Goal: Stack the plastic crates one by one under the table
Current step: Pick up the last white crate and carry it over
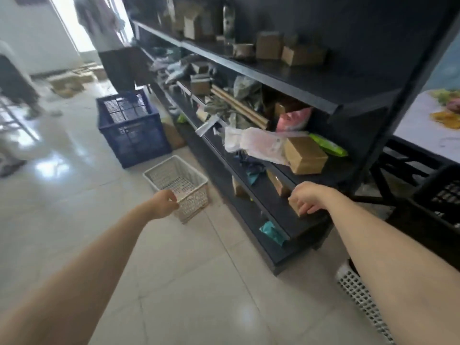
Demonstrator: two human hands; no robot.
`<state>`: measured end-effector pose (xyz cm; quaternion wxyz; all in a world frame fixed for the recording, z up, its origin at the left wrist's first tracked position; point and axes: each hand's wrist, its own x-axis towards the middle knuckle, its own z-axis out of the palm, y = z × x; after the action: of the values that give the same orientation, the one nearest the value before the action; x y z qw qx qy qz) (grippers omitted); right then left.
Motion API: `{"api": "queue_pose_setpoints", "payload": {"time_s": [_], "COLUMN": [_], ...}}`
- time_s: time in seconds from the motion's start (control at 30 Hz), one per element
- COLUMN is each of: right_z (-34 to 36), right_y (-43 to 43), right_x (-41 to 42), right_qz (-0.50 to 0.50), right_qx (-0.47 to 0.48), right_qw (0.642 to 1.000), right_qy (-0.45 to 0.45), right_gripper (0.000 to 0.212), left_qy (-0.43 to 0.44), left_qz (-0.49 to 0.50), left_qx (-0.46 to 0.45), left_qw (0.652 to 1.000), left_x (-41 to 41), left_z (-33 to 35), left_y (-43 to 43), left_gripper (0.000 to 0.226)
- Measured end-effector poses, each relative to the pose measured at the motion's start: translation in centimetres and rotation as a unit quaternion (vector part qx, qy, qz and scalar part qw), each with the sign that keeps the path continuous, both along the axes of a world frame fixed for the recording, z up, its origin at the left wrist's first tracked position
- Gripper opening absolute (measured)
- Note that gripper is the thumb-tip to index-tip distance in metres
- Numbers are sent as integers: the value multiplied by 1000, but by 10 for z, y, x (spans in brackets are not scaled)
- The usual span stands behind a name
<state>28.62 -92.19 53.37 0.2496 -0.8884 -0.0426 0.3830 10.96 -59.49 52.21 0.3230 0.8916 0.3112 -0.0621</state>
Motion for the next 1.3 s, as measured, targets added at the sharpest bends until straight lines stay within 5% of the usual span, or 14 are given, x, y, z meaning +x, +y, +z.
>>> {"api": "queue_pose_setpoints", "payload": {"time_s": [0.23,0.43,0.97,1.3], "right_z": [-1,-10,-53,-106], "right_y": [210,324,633,723], "right_x": [3,39,269,354], "right_qz": [126,161,191,36], "right_qx": [-93,-132,-114,-167], "right_qw": [986,978,973,985], "right_qy": [-51,-28,-57,-7], "right_gripper": [49,48,29,22], "left_qy": [-16,-40,41,70], "left_qz": [157,227,93,-72], "left_qx": [33,10,77,71], "left_qw": [987,973,992,992], "left_x": [-77,-49,216,409], "left_z": [10,-4,-25,-64], "left_y": [236,373,608,793], "left_gripper": [15,13,26,24]}}
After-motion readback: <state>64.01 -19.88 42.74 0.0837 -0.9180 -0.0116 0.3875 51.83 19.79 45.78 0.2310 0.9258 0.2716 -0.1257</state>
